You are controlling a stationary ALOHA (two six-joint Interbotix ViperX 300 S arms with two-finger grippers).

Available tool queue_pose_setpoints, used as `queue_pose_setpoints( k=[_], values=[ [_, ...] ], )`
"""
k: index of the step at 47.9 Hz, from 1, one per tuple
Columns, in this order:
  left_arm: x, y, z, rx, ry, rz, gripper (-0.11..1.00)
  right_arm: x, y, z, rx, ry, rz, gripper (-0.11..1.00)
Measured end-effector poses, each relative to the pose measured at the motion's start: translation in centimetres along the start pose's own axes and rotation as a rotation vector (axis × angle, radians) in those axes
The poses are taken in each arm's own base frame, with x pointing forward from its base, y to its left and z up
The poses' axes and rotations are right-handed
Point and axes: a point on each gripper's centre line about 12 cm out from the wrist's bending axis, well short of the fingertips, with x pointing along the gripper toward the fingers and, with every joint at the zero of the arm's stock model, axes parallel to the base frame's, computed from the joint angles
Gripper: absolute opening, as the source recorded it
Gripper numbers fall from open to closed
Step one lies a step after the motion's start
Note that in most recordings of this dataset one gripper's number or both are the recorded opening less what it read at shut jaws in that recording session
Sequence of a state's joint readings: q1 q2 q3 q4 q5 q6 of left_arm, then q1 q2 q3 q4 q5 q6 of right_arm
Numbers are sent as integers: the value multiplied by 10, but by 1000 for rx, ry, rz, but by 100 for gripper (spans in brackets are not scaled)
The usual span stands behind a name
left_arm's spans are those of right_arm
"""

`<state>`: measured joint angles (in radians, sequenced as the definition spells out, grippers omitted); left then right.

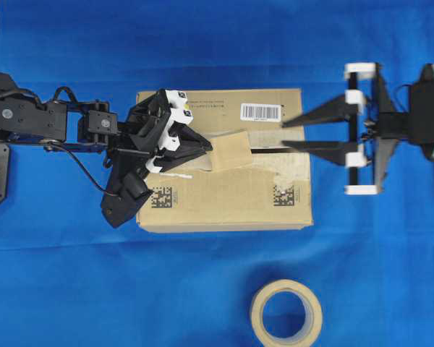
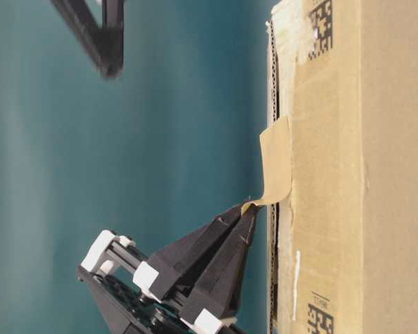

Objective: Apply tape along the seams of the closed cardboard box to seal it securely.
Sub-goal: 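Lay the tape end on the seam and bring the right gripper in, then press the tape onto the seam with the right gripper tips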

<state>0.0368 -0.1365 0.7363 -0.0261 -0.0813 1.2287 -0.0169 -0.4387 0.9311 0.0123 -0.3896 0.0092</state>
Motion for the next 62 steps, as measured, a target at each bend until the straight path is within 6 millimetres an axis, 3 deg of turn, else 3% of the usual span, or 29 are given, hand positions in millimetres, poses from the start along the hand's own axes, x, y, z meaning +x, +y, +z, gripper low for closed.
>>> queue_pose_setpoints(
  k=[7, 23, 44, 62],
  values=[
    [0, 1, 0, -2, -1, 3, 2, 24, 0, -1, 0, 21, -2, 63],
    [0, 0, 0, -5, 0, 0, 2, 49, -1, -6, -1, 51, -3, 59],
    [0, 0, 0, -5, 1, -1, 2, 71, -2, -55, 0, 184, -7, 52],
    [0, 0, 0, -5, 1, -1, 2, 79, -2, -72, 9, 199, -9, 43]
  ],
)
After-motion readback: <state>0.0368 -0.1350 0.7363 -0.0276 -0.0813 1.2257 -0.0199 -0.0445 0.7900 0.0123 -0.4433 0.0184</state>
